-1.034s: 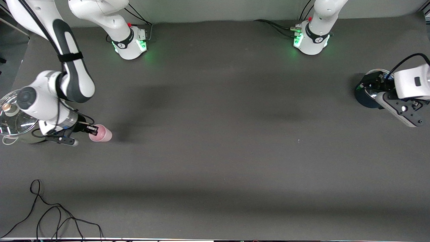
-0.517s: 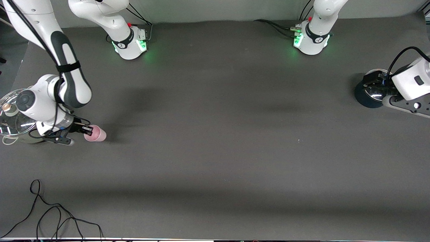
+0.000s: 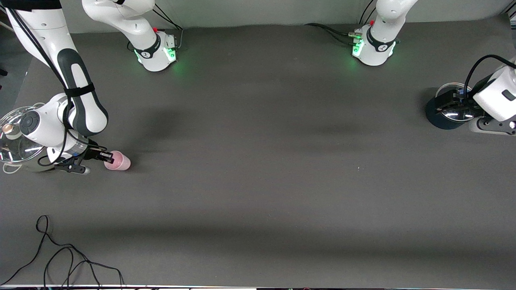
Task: Transfer pink cup from left to right arm
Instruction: 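Lower the pink cup onto the table and open the right gripper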
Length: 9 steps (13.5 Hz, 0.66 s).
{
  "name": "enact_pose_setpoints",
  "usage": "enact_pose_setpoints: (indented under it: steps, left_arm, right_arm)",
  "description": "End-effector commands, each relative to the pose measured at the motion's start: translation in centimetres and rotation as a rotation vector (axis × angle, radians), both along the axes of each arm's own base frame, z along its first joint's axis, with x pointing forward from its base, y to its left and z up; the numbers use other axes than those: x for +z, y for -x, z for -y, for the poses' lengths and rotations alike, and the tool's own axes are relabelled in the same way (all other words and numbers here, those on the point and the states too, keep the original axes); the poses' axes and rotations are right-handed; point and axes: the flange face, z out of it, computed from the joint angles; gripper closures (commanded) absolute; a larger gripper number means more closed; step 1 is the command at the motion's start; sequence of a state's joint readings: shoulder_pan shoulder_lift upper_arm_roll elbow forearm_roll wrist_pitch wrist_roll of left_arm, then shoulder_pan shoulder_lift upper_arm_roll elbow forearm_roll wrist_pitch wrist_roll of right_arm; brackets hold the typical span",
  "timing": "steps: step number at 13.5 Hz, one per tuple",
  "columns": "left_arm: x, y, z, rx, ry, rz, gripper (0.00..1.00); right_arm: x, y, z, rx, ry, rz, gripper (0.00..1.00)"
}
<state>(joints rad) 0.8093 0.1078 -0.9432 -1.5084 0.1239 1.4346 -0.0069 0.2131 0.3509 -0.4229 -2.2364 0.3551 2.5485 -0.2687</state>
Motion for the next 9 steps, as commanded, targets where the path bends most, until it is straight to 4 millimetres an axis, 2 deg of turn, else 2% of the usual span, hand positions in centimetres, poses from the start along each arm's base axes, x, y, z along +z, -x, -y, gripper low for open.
enact_pose_setpoints:
  steps: [1,3,5,9]
  left_arm:
    - [0.5,0.1,0.6,0.027,0.021,0.042,0.00]
    - [0.5,0.0,0.4,0.034,0.029,0.047,0.00]
    - [0.6,0.0,0.3,0.037,0.034,0.050,0.00]
    - [0.5,-0.3,0.4,0.022,0.034,0.053,0.00]
  right_arm:
    - [1.4,-0.3,0.1,0.008,-0.020,0.035,0.00]
    - [3.4,-0.4,-0.2,0.006,-0.048,0.047,0.00]
    - [6.5,-0.4,-0.1,0.004,-0.095,0.046,0.00]
    - [13.9,0.2,1.1,0.008,-0.176,0.063,0.00]
